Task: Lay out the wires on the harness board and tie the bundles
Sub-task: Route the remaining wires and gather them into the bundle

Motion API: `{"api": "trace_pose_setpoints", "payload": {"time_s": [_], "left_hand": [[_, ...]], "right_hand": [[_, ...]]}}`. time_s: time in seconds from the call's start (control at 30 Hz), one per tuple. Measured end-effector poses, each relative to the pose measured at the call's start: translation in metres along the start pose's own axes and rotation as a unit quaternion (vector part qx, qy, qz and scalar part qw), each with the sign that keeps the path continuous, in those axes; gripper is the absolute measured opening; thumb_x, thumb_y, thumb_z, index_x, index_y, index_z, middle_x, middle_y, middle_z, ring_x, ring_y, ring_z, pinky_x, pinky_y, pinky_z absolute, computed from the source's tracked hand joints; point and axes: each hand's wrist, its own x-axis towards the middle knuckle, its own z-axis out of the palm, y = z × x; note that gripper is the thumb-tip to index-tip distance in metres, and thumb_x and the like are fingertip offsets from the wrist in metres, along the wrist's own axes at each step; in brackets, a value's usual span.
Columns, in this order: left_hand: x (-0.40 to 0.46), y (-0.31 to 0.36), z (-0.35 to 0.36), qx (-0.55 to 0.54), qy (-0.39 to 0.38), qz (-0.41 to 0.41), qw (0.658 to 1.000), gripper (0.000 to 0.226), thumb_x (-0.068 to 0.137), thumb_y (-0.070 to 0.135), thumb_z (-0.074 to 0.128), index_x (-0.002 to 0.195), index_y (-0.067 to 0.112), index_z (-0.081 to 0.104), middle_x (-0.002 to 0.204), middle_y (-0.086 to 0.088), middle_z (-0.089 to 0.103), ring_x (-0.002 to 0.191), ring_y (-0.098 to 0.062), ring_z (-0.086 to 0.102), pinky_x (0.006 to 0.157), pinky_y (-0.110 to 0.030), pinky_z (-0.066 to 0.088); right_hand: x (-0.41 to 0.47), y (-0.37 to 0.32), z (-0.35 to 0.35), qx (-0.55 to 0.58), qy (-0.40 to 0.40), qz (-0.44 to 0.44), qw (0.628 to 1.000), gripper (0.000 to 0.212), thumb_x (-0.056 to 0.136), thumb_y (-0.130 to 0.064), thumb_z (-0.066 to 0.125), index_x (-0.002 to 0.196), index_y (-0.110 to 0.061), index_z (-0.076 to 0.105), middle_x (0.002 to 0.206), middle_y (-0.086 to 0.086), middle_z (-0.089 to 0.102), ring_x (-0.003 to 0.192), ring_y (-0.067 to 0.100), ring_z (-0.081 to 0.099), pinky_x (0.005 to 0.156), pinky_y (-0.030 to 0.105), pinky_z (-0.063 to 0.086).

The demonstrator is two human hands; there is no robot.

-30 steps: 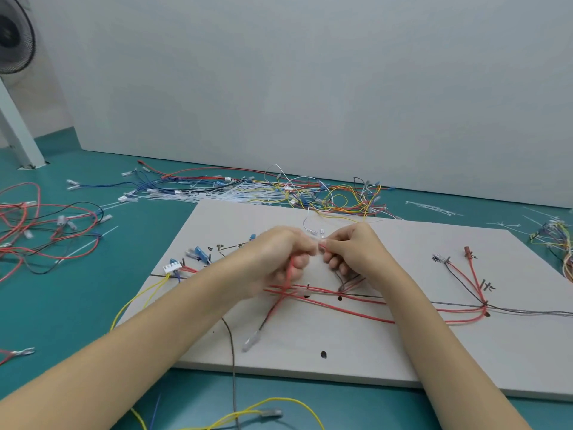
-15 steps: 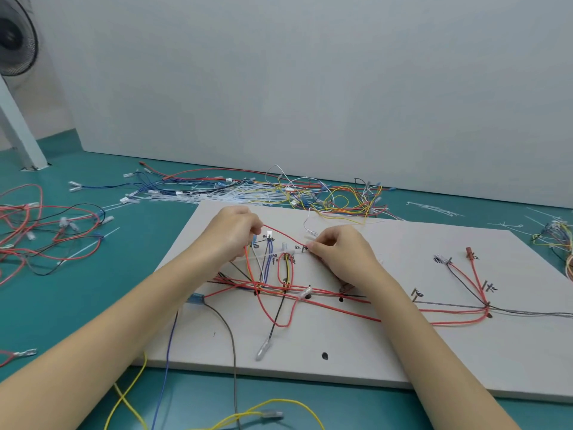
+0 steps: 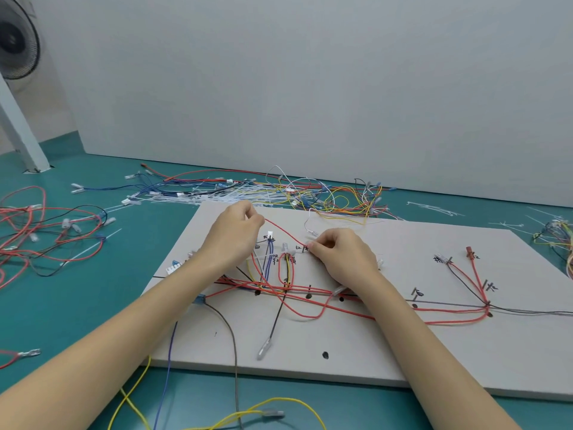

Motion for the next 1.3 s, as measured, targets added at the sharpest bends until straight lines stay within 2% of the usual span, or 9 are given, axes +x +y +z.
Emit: {"api": "trace_pose_setpoints", "payload": {"time_s": [0.17,0.47,0.63,0.8,0.93,1.03,1.1,1.17,1.3], "left_hand": [[-0.003,0.004,0.001,-0.010,0.042,0.066,0.997,0.024,0.095,0.023,0.047,0.072,0.018,0.042,0.055,0.004,0.044,0.052,-0.015,0.039,0.051,-0.032,0.027],[0.002,-0.008,-0.009,0.151,0.002,0.022,0.988,0.016,0.089,0.022,0.049,0.075,0.015,0.051,0.075,-0.001,0.062,0.077,-0.026,0.059,0.070,-0.036,0.047],[-0.007,0.001,-0.023,0.187,-0.004,0.042,0.981,0.019,0.084,0.024,0.055,0.067,0.016,0.052,0.063,0.003,0.056,0.065,-0.018,0.052,0.055,-0.027,0.034],[-0.040,0.011,-0.033,0.204,-0.072,0.071,0.974,0.025,0.082,0.024,0.060,0.060,0.019,0.052,0.060,0.005,0.054,0.061,-0.016,0.050,0.054,-0.025,0.033],[-0.064,0.022,-0.023,0.202,-0.117,0.109,0.966,0.028,0.081,0.022,0.059,0.056,0.022,0.048,0.054,0.007,0.049,0.058,-0.010,0.047,0.053,-0.026,0.032],[-0.072,0.029,-0.011,0.193,-0.152,0.126,0.961,0.023,0.081,0.022,0.057,0.060,0.022,0.050,0.053,0.010,0.050,0.058,-0.006,0.046,0.052,-0.027,0.031],[-0.073,0.032,-0.004,0.164,-0.190,0.113,0.961,0.023,0.082,0.022,0.058,0.060,0.022,0.051,0.050,0.018,0.051,0.053,-0.004,0.044,0.052,-0.026,0.030],[-0.074,0.035,0.001,0.160,-0.188,0.119,0.962,0.021,0.081,0.021,0.058,0.061,0.022,0.053,0.051,0.015,0.052,0.054,-0.003,0.046,0.051,-0.026,0.031],[-0.081,0.037,0.012,0.167,-0.173,0.155,0.958,0.011,0.080,0.019,0.055,0.069,0.018,0.055,0.064,0.006,0.051,0.065,-0.005,0.050,0.053,-0.026,0.034]], "right_hand": [[0.001,0.002,-0.002,0.004,-0.018,-0.020,1.000,0.023,0.093,-0.047,0.051,0.085,-0.028,0.061,0.087,-0.011,0.067,0.090,0.018,0.061,0.078,0.031,0.044],[0.000,-0.003,0.000,0.020,-0.001,0.004,1.000,0.020,0.082,-0.045,0.067,0.069,-0.031,0.060,0.082,-0.013,0.066,0.086,0.015,0.060,0.069,0.028,0.041],[-0.002,-0.002,-0.004,0.053,-0.011,-0.017,0.998,0.011,0.080,-0.039,0.073,0.071,-0.034,0.067,0.071,-0.016,0.062,0.076,0.006,0.058,0.061,0.025,0.038],[-0.002,0.000,-0.005,0.070,-0.020,-0.030,0.997,0.004,0.079,-0.033,0.074,0.075,-0.034,0.073,0.068,-0.017,0.064,0.073,0.003,0.058,0.065,0.025,0.043],[-0.006,-0.002,-0.012,0.061,-0.038,-0.027,0.997,0.011,0.081,-0.026,0.066,0.078,-0.033,0.074,0.075,-0.016,0.066,0.081,0.006,0.060,0.076,0.027,0.048],[-0.012,-0.007,-0.023,0.059,-0.010,-0.041,0.997,0.017,0.084,-0.029,0.060,0.070,-0.026,0.070,0.073,-0.010,0.066,0.077,0.011,0.059,0.072,0.029,0.046],[-0.019,-0.016,-0.031,0.109,-0.051,-0.029,0.992,0.034,0.086,-0.040,0.060,0.064,-0.017,0.071,0.063,-0.001,0.066,0.058,0.009,0.054,0.060,0.026,0.042],[-0.029,-0.027,-0.035,0.128,-0.130,-0.006,0.983,0.045,0.085,-0.050,0.060,0.058,-0.015,0.070,0.054,-0.001,0.063,0.042,0.005,0.046,0.048,0.020,0.037],[-0.042,-0.030,-0.037,0.102,-0.187,0.018,0.977,0.025,0.075,-0.019,0.065,0.052,-0.014,0.060,0.049,0.000,0.059,0.036,0.006,0.041,0.043,0.016,0.033]]}}
